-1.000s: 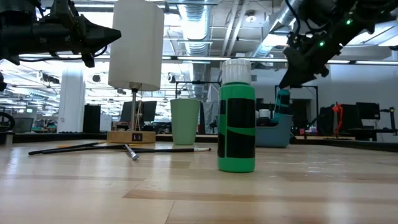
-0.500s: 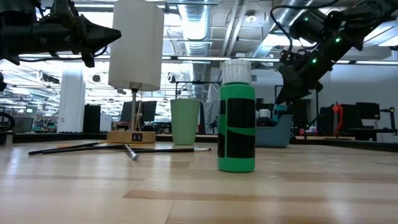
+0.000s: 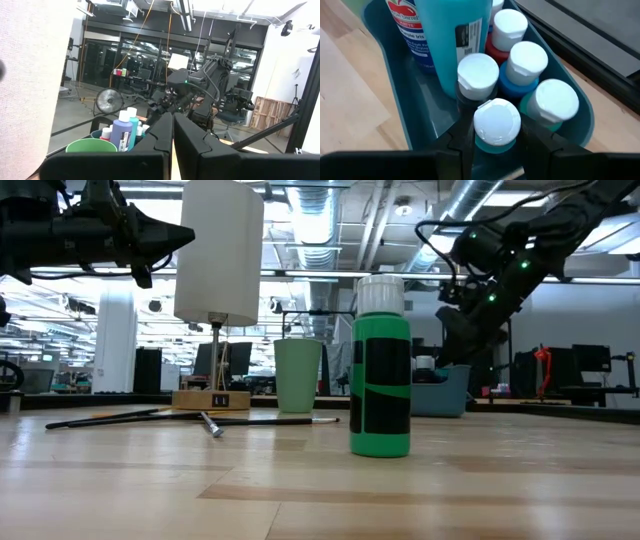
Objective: Pick & Place Paint Supplies
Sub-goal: Put the small light green paint bottle into the blue bin
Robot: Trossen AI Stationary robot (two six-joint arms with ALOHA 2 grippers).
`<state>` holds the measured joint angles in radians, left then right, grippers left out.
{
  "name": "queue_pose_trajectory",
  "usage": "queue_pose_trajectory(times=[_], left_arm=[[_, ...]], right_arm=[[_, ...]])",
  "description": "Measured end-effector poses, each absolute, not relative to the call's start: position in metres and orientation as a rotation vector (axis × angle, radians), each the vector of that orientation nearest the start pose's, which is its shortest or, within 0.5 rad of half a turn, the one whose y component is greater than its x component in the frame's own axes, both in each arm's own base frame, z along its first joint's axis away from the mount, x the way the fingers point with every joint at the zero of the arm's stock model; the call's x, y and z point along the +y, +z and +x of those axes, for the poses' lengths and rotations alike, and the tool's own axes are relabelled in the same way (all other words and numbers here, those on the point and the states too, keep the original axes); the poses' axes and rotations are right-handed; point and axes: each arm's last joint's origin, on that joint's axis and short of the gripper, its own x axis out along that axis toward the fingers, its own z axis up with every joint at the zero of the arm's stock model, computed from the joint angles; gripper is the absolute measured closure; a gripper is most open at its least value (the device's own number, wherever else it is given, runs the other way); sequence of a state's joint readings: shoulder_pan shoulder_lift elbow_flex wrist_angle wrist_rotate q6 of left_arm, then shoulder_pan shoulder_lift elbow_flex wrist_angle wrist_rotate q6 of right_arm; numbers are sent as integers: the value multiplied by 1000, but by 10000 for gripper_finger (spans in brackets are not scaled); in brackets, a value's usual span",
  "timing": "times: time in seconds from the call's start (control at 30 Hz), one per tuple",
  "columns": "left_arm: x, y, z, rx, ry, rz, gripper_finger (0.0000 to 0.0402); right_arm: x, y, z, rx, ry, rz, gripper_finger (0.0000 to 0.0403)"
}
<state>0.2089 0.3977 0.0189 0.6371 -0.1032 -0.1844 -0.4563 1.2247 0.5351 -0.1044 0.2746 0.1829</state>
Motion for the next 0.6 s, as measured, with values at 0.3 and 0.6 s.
queue_pose_trajectory(times=[0.3, 0.6], left_arm=[[28, 196, 117, -287, 285, -168, 399], [28, 196, 117, -287, 285, -168, 399]], right_arm=[[-107, 173, 198, 754, -751, 249, 249], [-105, 180, 195, 747, -741, 242, 217]])
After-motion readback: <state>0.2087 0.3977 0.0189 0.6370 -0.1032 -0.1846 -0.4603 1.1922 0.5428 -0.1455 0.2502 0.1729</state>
